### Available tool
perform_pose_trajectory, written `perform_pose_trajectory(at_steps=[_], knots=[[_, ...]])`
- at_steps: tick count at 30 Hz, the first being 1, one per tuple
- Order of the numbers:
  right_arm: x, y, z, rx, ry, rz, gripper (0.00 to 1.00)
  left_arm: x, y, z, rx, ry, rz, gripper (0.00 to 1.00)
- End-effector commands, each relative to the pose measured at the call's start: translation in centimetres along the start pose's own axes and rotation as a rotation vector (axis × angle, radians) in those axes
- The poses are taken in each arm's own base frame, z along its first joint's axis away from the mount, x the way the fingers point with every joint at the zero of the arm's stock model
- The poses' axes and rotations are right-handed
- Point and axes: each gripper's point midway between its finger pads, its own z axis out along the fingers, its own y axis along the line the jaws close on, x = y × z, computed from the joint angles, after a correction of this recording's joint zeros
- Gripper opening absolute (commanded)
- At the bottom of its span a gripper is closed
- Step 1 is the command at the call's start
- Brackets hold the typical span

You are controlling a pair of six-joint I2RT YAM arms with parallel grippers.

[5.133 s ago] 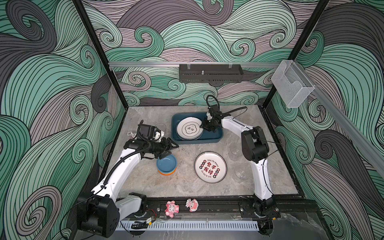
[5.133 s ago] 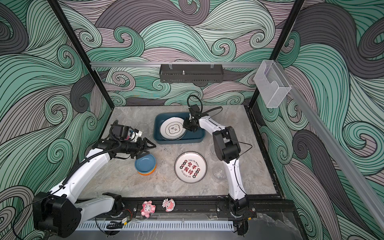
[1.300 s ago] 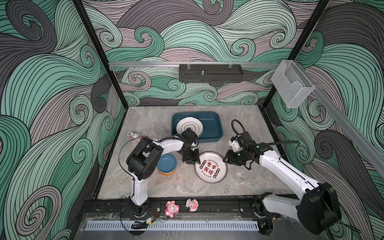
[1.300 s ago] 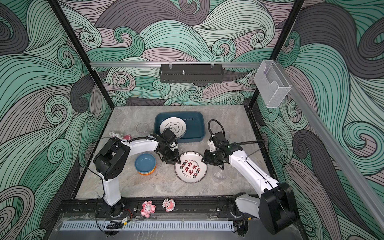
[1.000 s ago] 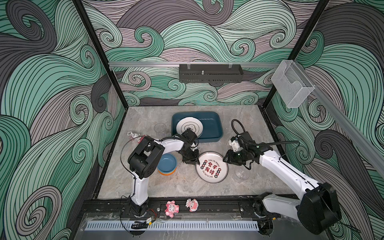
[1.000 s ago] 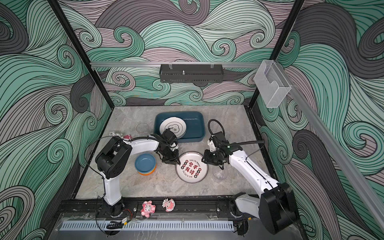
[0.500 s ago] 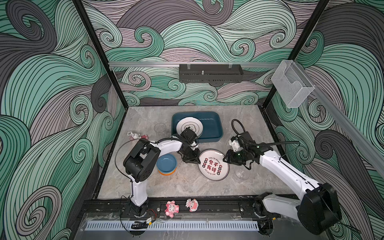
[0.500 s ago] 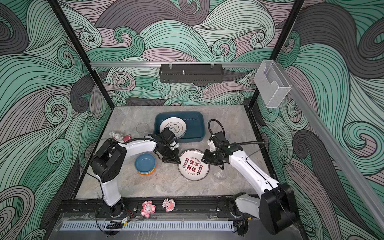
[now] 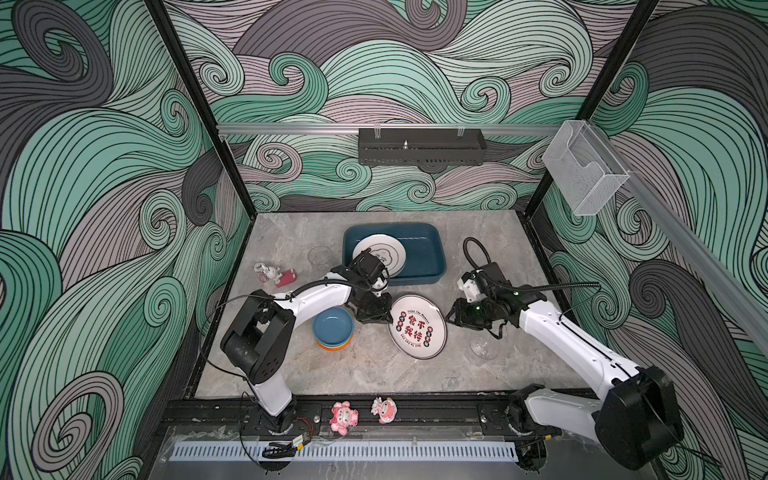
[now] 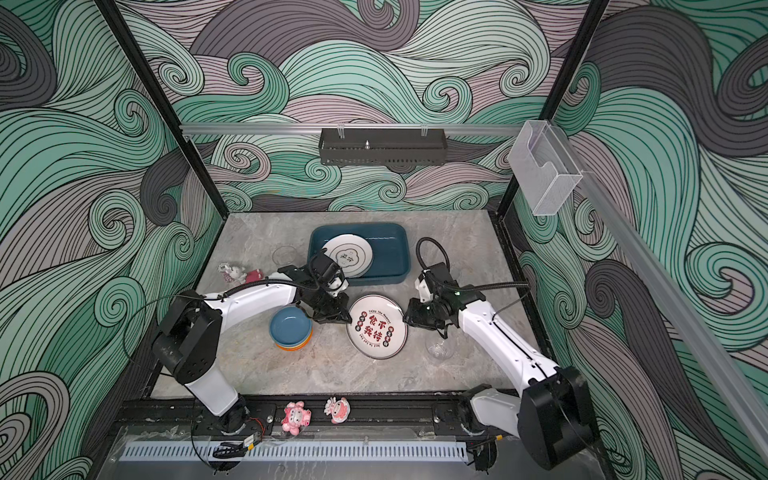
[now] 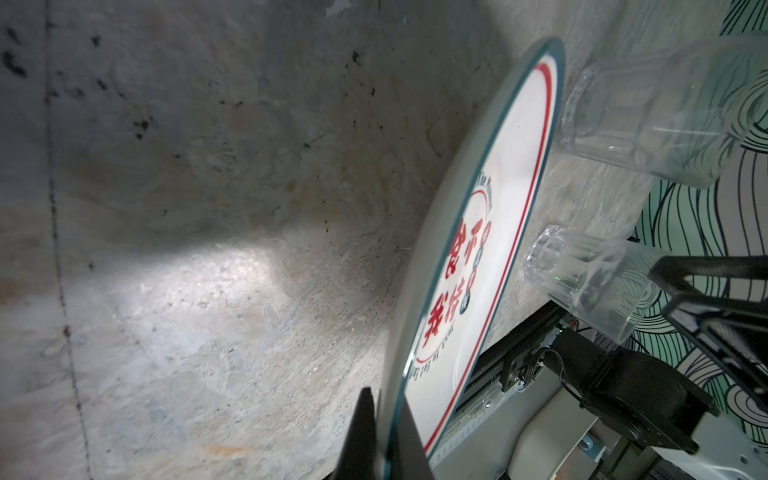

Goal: Place the mixed dishes into the plastic bin
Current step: 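Lift the red-print plate upright and carry it toward the teal bin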

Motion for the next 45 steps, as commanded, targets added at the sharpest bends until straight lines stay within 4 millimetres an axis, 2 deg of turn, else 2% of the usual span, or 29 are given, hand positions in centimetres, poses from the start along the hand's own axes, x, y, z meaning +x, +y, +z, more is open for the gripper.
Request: perform_pose_trajectory(at_steps=[1,12,14,25,34,42,45], knots=[[-1.1,1.1,-1.1,-0.029,-0.039,-0.003,0.37,0.0,-1.4,-2.7,0.045,-0.048,0.014,0.00],[-3.1,3.4,-2.8,-0.093,-0.092,-0.015,0.38,-0.4,-2.2,-8.4,0.101,-0.163,0.002,0.00],[-3.6,3.8,-3.2,-0.101,-0.106,-0.015,0.38,-0.5,-2.6,-10.0,0.122,-0.202,0.008,0.00],[-6.2,6.4,-3.8,-0.225,-0.168,0.005,0.41,-1.4,-3.6,-14.3,0.253,-0.300,-0.033,0.00],[-8.4,8.7,-4.1,-0.359,-0.206,0.033,0.42,-1.8,-4.6,-16.1,0.340,-0.329,-0.050,0.00],[-9.7,10.4,-4.5,-0.457,-0.226,0.032,0.39,-2.1,-4.8,-16.4,0.366,-0.332,-0.059,0.00],[-9.9,10.8,-4.6,-0.482,-0.228,0.033,0.35,-2.3,-5.0,-16.5,0.377,-0.337,-0.060,0.00]])
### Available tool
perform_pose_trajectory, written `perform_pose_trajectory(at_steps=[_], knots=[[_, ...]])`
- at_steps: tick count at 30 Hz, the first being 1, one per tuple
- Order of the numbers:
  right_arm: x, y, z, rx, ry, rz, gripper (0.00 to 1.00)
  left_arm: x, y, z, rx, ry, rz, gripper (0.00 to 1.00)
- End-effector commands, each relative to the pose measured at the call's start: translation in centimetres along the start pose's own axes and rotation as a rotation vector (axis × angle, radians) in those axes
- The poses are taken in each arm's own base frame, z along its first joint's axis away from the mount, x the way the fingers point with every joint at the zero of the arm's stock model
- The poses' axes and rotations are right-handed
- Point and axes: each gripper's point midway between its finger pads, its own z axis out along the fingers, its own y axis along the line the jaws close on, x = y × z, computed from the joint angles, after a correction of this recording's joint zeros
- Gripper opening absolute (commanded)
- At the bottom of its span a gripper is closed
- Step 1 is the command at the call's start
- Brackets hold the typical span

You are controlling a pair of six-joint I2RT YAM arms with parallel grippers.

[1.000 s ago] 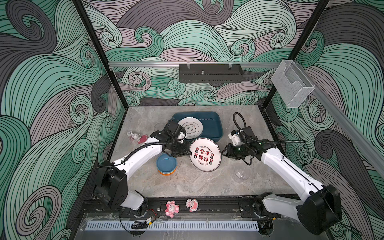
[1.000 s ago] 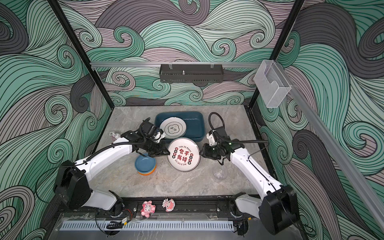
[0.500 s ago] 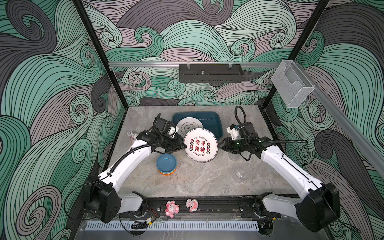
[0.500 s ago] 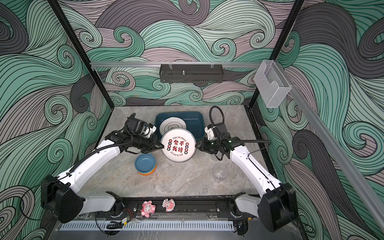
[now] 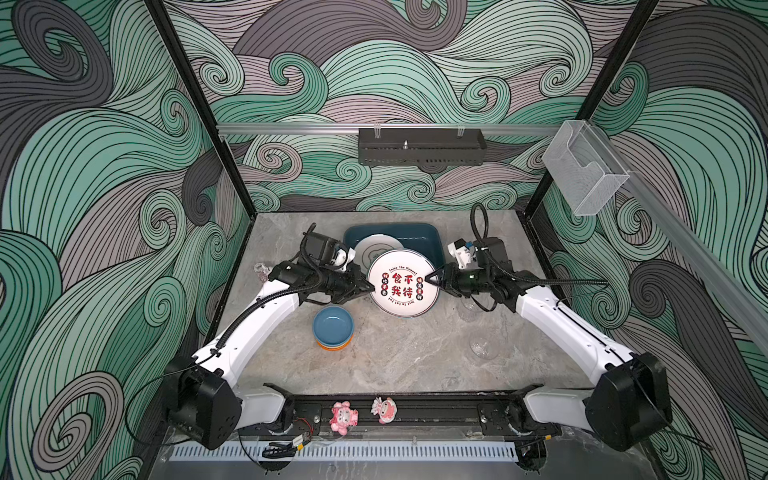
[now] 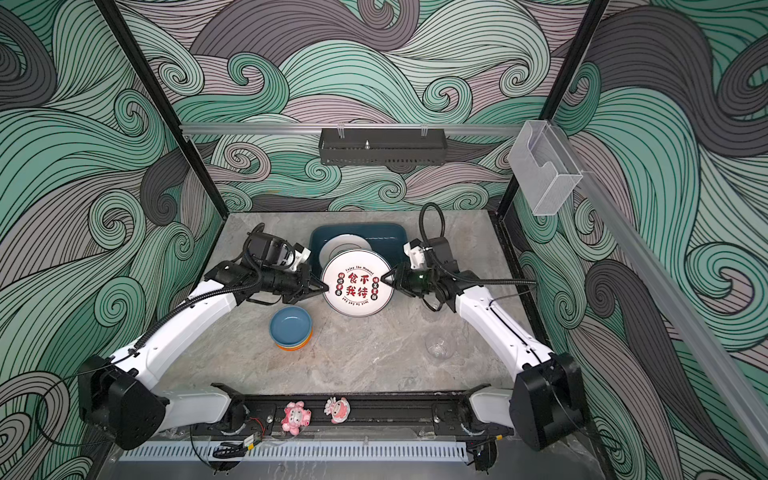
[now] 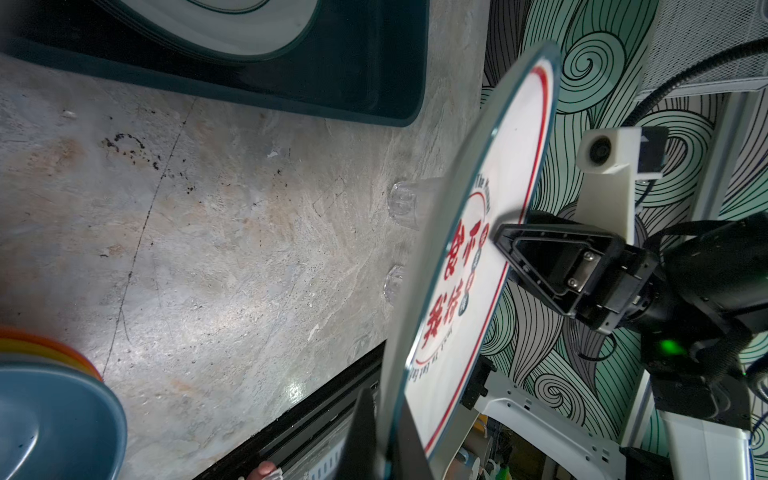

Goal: Place the mixed dishes into the plastic bin
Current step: 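Lift the red-print plate upright and carry it toward the teal bin, then carry the plate into the bin with the right gripper while the left gripper releases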

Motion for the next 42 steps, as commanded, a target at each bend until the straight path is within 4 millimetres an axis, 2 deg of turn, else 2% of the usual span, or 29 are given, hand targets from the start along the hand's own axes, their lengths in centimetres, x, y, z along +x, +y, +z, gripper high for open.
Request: perform_pose_trajectory(at_steps=[1,12,16,21,24,33,39,42], knots=[[-1.3,2.1,-0.4,-0.080,-0.028,-0.018,0.33,-0.8,-2.5,-1.1,0.095,-0.032,0.040,0.00],[-2.0,2.9,-0.4,-0.121,-0.054,-0.028,0.07,-1.1,-2.3,-0.7,0.110,-0.022,0.022,0.00],[-2.5,3.2,-0.4,-0.126,-0.065,-0.031,0.00,-1.3,-2.1,-0.8,0.106,-0.029,0.012,0.09],[-3.3,3.5,-0.5,-0.121,-0.079,-0.041,0.00,-1.6,-1.4,-1.0,0.095,-0.044,-0.011,0.32],[-3.9,3.4,-0.5,-0.108,-0.092,-0.044,0.00,-1.8,-0.8,-1.4,0.078,-0.067,-0.020,0.40],[-6.2,2.9,0.3,-0.059,-0.114,-0.046,0.00,-1.5,1.4,-3.2,0.013,-0.132,-0.041,0.49],[-8.1,2.1,1.8,-0.029,-0.120,-0.025,0.00,-1.2,2.7,-4.4,-0.035,-0.190,-0.042,0.54],[-9.0,1.6,2.5,-0.004,-0.131,-0.011,0.00,-1.3,3.5,-5.2,-0.078,-0.245,-0.022,0.60]])
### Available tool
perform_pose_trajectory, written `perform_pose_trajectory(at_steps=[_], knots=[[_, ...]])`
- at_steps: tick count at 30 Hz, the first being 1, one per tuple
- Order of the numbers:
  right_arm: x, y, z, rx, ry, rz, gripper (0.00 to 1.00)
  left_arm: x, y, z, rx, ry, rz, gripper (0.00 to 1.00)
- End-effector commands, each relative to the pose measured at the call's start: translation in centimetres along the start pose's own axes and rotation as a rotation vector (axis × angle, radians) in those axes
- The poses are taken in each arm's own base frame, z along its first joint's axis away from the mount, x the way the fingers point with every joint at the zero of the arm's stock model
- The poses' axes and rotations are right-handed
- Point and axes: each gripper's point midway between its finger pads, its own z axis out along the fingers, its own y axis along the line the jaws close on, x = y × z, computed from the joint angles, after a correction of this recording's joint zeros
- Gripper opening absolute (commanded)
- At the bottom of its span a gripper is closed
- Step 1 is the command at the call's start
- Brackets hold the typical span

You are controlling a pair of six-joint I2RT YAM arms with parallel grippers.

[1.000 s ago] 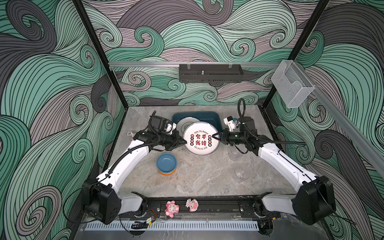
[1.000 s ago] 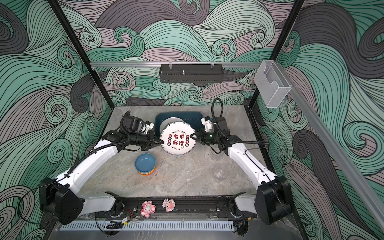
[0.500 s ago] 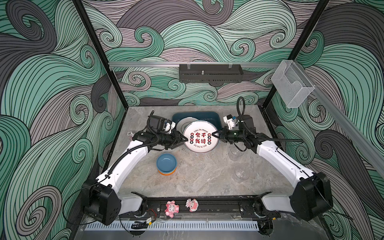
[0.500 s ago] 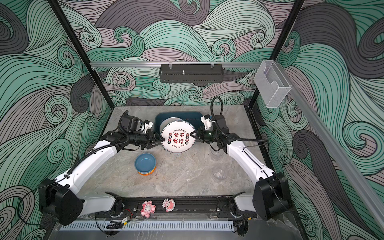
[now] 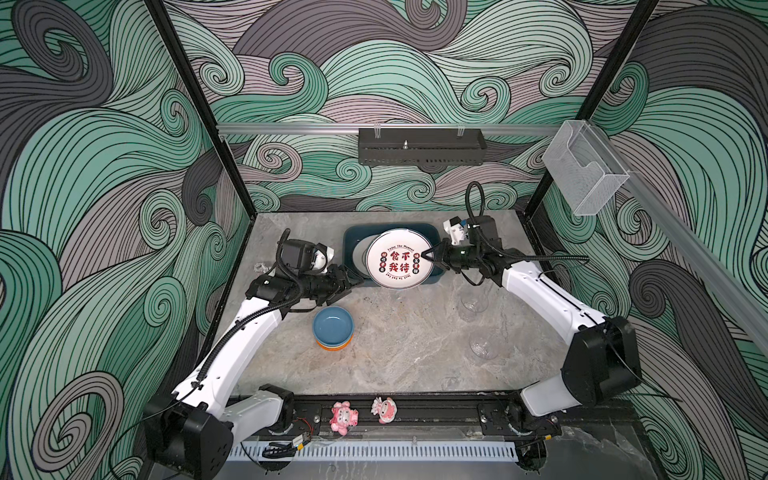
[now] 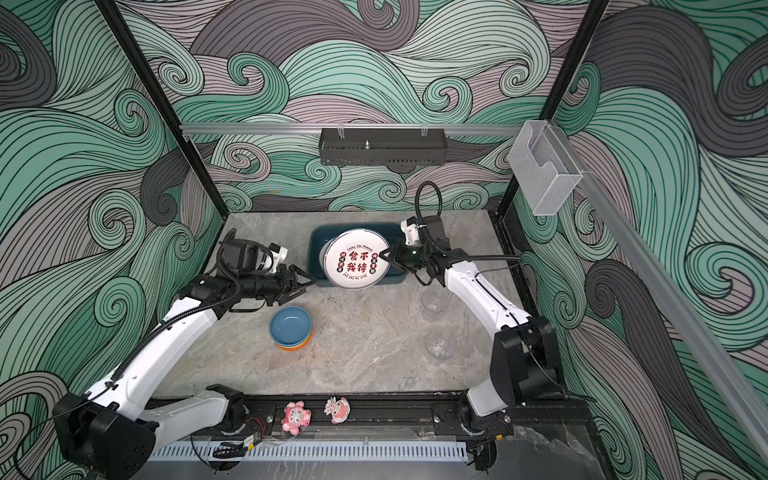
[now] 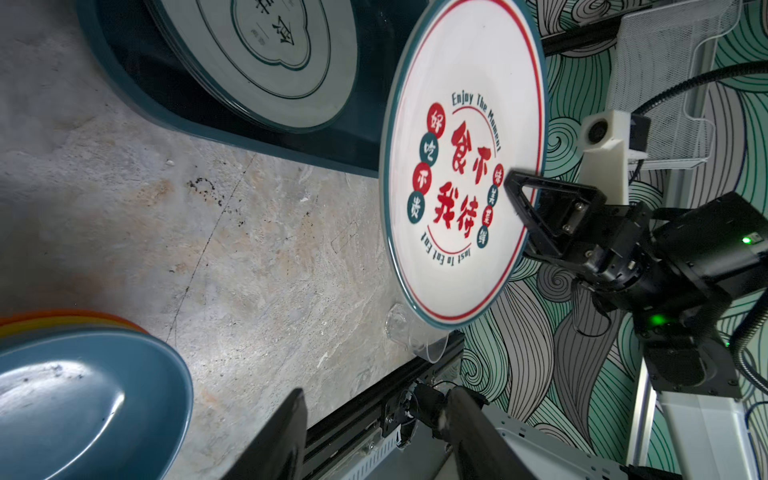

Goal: Place the mixed dishes into the plastic bin
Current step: 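Carry the plate into the bin with the right gripper while the left gripper releases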

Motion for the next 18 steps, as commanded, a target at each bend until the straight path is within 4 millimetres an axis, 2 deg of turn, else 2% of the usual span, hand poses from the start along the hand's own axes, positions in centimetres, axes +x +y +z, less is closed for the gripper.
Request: perform_pose_trajectory(at_steps=[1,5,18], knots=[[-2.1,0.6,0.2,0.002,-0.048,-0.015,0.00,-0.5,1.5,-1.3,-0.074,-0.079,0.038,0.64],[-3.0,-0.2,1.4,0.031,-0.051,-0.002,0.00,-0.5,2.2,-2.1,-0.104,-0.105,0.050,0.65],[-5.4,-2.6,5.1,0.124,-0.045,0.032,0.00,-0.2,3.5,-1.9,-0.121,-0.097,0.021,0.65]])
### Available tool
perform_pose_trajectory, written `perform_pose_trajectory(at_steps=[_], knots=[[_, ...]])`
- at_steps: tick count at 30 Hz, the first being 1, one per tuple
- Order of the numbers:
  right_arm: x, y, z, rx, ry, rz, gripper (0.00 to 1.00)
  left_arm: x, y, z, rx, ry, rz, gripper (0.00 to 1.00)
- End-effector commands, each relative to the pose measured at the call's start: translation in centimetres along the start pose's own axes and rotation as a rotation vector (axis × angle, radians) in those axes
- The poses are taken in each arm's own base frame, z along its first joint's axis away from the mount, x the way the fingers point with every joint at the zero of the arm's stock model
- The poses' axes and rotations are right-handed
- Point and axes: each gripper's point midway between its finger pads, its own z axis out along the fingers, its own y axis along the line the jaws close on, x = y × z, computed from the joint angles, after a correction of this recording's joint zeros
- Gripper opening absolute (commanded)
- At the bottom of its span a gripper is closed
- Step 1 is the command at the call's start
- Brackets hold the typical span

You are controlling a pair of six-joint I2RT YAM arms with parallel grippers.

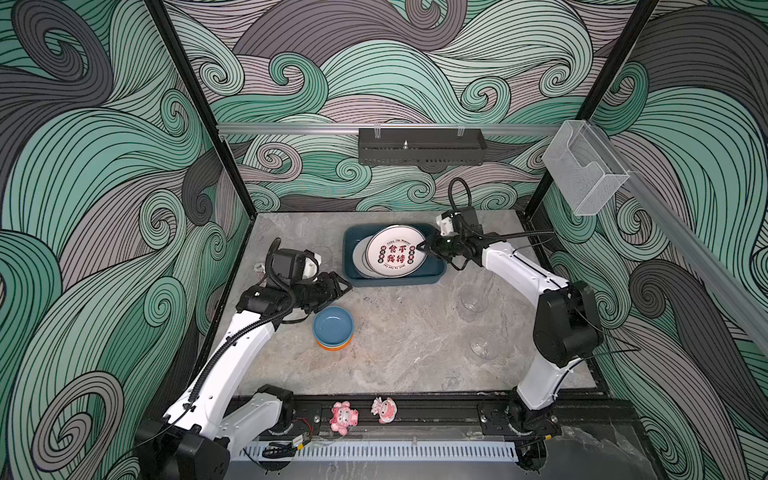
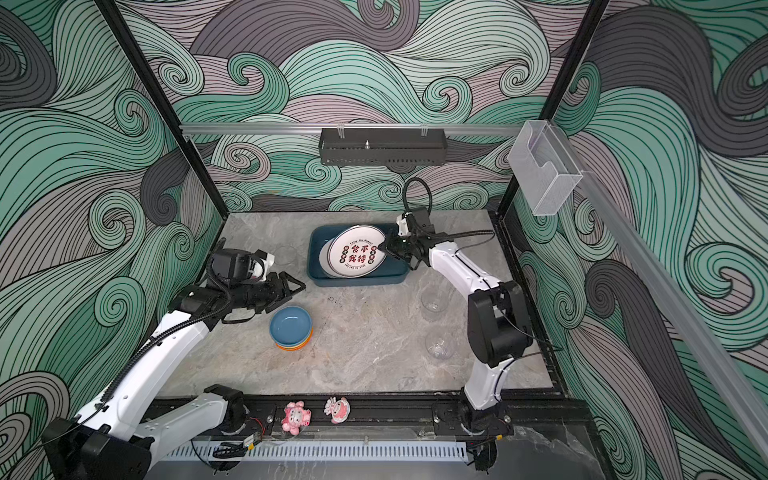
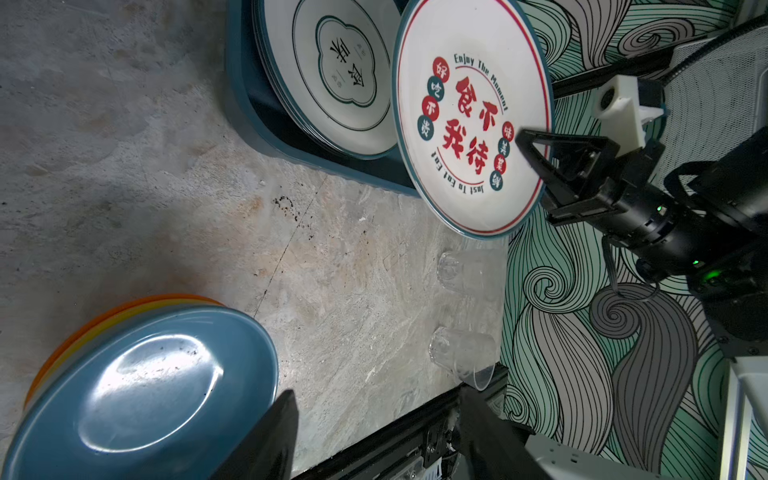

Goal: Place the mixed dishes into the plastic bin
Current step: 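Carry the plate into the bin with the right gripper while the left gripper releases, then lower the red-print plate against the stacked plates with the right gripper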

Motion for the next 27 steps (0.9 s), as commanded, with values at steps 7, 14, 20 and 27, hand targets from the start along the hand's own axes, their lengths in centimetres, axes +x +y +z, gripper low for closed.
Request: perform_pose_trajectory(at_steps=[7,14,20,27], knots=[[-2.4,0.7,2.2,0.022,-0.030,-0.039,0.00,-0.3,0.6,-0.3,-0.023,-0.013,-0.001,0.65],[-2.8,0.4,4.9,0.046,-0.017,-0.055,0.00,-0.5,1.0,-0.2,-0.039,-0.011,-0.012,0.66],[-2.9,-0.1,6.8,0.060,0.001,-0.050,0.00,-0.4,1.2,0.0,-0.040,-0.001,-0.019,0.66],[-3.0,-0.5,8.2,0.070,0.010,-0.049,0.00,-0.5,1.3,0.1,-0.040,0.007,-0.031,0.66]])
